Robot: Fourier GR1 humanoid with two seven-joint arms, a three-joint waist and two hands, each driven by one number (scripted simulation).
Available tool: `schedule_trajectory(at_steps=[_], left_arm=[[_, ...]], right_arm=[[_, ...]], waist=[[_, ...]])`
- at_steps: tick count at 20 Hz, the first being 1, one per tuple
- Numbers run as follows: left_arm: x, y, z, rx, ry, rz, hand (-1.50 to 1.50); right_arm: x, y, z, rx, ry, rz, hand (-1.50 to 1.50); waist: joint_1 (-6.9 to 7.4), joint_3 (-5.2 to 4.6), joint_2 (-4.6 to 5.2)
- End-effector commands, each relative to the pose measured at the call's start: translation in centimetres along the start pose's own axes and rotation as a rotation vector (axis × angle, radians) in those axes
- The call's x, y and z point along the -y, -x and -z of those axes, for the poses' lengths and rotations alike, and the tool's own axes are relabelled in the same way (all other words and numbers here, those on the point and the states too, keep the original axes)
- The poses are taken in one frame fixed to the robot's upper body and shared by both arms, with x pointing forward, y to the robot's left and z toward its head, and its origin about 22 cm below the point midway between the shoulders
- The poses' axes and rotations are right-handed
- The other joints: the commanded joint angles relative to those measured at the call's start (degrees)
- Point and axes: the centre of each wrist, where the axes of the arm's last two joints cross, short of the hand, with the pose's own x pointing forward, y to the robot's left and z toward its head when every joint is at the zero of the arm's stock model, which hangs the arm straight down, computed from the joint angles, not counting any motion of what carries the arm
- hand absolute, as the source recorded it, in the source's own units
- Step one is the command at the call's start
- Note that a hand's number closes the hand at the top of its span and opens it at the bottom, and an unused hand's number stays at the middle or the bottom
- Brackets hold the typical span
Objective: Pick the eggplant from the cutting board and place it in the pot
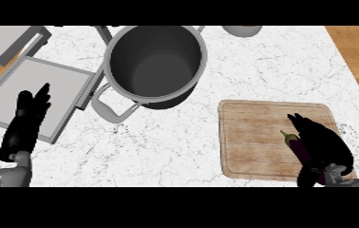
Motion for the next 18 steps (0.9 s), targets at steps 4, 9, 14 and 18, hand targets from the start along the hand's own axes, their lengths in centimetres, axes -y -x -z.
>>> schedule_trajectory(at_steps=[4, 9, 14, 18], left_arm=[[1.0, -1.6, -1.1, -0.005, 0.006, -0.002, 0.00], [-0.3, 1.0, 0.2, 0.001, 0.004, -0.005, 0.00], [-1.4, 1.7, 0.0, -0.004, -0.007, -0.002, 0.00], [1.1, 0.6, 0.0, 0.001, -0.005, -0.013, 0.00]], right_arm=[[-2.5, 1.3, 1.5, -0.005, -0.022, 0.019, -1.50], [-0.6, 0.5, 2.6, 0.074, 0.076, -0.026, 1.50], [-1.0, 0.1, 1.4, 0.100, 0.156, -0.109, 1.50], [-1.0, 1.0, 1.2, 0.125, 0.229, -0.106, 1.50]], waist=[[0.06, 0.01, -0.01], [0.27, 0.00, 0.04], [0.11, -0.01, 0.02], [-0.06, -0.01, 0.01]])
